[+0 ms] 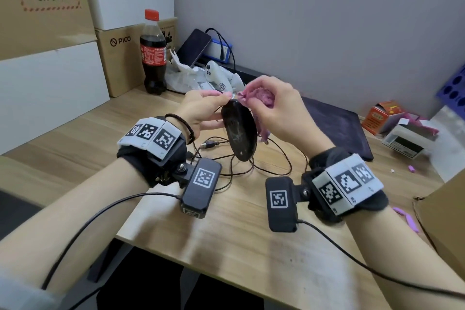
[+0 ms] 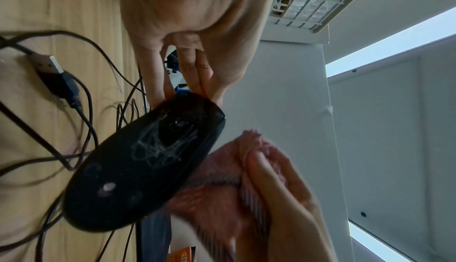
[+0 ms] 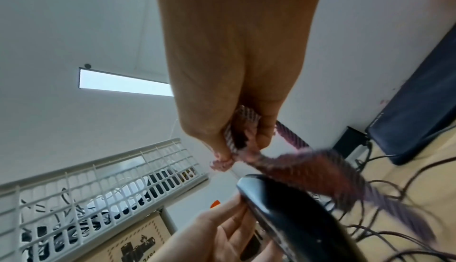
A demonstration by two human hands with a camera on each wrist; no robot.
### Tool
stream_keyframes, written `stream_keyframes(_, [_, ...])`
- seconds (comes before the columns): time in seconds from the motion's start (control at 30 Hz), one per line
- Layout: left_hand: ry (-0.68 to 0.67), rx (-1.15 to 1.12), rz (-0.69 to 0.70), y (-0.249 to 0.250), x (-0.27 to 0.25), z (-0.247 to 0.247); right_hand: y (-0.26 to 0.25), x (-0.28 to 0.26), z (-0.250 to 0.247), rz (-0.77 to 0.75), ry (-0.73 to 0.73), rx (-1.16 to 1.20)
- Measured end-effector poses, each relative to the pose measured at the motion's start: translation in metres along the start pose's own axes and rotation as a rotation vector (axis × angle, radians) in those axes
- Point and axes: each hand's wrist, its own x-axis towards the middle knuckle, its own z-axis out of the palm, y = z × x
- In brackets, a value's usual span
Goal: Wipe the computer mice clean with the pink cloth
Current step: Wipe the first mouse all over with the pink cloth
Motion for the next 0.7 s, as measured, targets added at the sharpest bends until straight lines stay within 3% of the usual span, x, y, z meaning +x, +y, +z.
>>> stream_keyframes(0.17, [0.027, -0.043, -0.018, 0.007, 0.001, -0.001, 0.007, -0.009, 0.014, -0.048, -0.063, -0.061])
stream_keyframes(0.43, [0.132, -0.126, -0.120, 0.000, 0.003, -0.010, 0.038, -0.056, 0.023, 0.085, -0.315, -0.008])
stream_keyframes(0.7, [0.102, -0.135, -0.159, -0.003, 0.000, -0.011, 0.015, -0.023, -0.008, 0.015, 0.047, 0.150])
